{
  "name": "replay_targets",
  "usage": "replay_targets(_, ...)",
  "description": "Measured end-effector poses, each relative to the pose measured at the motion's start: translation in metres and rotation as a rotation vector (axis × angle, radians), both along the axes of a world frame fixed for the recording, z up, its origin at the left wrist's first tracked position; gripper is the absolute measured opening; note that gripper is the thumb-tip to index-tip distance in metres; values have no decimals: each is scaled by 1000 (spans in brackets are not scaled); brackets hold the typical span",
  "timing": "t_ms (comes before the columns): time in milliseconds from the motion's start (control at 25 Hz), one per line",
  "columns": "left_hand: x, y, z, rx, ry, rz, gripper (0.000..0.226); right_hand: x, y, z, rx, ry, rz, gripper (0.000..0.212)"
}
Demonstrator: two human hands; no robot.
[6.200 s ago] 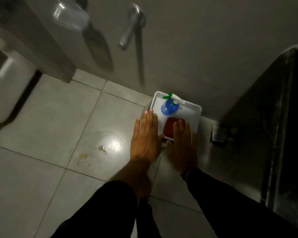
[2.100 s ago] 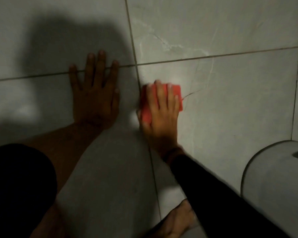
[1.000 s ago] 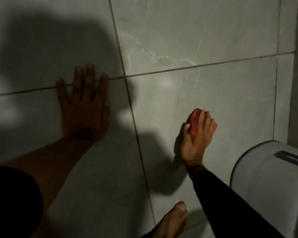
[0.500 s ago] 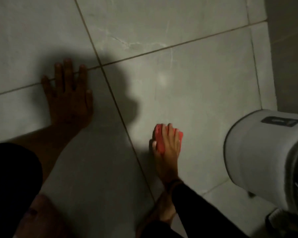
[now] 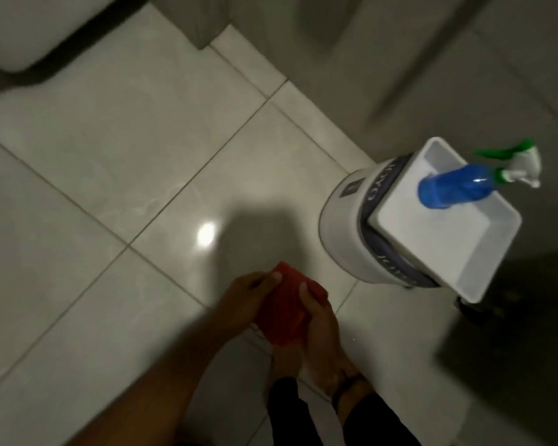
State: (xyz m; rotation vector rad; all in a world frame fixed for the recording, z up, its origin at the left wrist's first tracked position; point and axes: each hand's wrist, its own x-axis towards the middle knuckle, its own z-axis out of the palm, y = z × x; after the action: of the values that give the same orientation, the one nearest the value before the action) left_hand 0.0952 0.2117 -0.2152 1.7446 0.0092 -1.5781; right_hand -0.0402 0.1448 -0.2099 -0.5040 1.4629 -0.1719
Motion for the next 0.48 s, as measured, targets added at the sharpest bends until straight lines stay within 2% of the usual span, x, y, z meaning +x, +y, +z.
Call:
replay_targets(80,-1,-49,41,-77,39,-79,18,-19,-49,44,-110,6,-53,56)
replay_targets(200,-6,-137,86,-140,60,-255,28,-54,-125,78,-232,24,-163,34)
replay_targets(320,-24,-224,99,-175,-132,-498,30,-81,-195,81,-262,59,-254,24)
replay_targets(400,-42,-274,94,-160,-332,-639,31,-95,-236,71,-274,118,-281,26)
replay_targets(480,-62,-306,80,-128,-518,-744,31,-104,-267,52,-307,154,-213,32)
